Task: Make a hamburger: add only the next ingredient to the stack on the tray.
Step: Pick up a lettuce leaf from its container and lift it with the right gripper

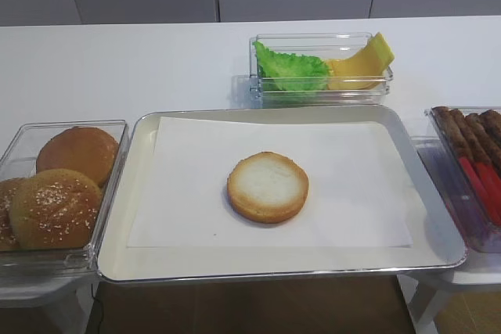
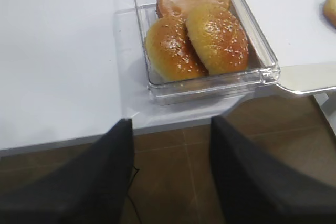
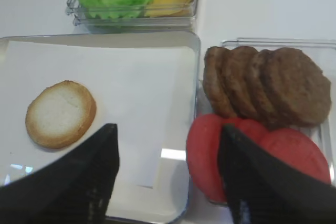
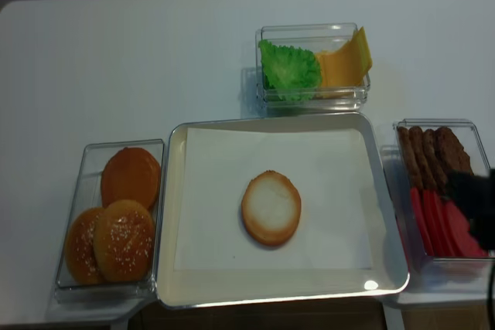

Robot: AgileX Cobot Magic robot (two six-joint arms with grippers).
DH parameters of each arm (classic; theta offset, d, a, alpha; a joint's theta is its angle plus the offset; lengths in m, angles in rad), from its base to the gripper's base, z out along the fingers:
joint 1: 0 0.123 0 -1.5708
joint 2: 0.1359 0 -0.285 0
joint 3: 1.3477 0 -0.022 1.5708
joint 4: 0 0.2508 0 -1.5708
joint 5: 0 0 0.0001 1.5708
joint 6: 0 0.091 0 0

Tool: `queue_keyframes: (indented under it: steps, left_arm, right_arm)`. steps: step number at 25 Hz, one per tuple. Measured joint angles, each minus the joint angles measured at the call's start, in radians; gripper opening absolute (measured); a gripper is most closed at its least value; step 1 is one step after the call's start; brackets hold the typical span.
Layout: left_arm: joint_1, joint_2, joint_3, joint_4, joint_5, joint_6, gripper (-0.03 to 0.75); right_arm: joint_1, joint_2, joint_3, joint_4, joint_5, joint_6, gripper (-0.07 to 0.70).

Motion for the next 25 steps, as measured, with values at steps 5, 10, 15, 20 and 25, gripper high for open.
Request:
queue_keyframes:
  steps: [5, 10, 15, 20, 25]
  left_arm:
    - [0.000, 0.000, 0.000, 0.000, 0.000, 0.000, 0.353]
    - [0.000, 0.000, 0.000, 0.000, 0.000, 0.000, 0.353]
    - [0.000, 0.000, 0.000, 0.000, 0.000, 0.000, 0.353]
    - [0.000, 0.000, 0.000, 0.000, 0.000, 0.000, 0.353]
    - [0.000, 0.000, 0.000, 0.000, 0.000, 0.000, 0.353]
  right_arm:
    - [0.000, 0.237, -0.121, 0.184, -0.014, -0.198, 0.445]
    - [0.000, 0.470, -0.287, 0.347, -0.020, -0.323, 0.432]
    - [0.021, 0.703, -0.494, 0.377, -0.004, -0.338, 0.428]
    - [0.121, 0.899, -0.690, 0.379, 0.005, -0.340, 0.428]
    - [0.213, 1.084, -0.850, 0.379, 0.005, -0.340, 0.428]
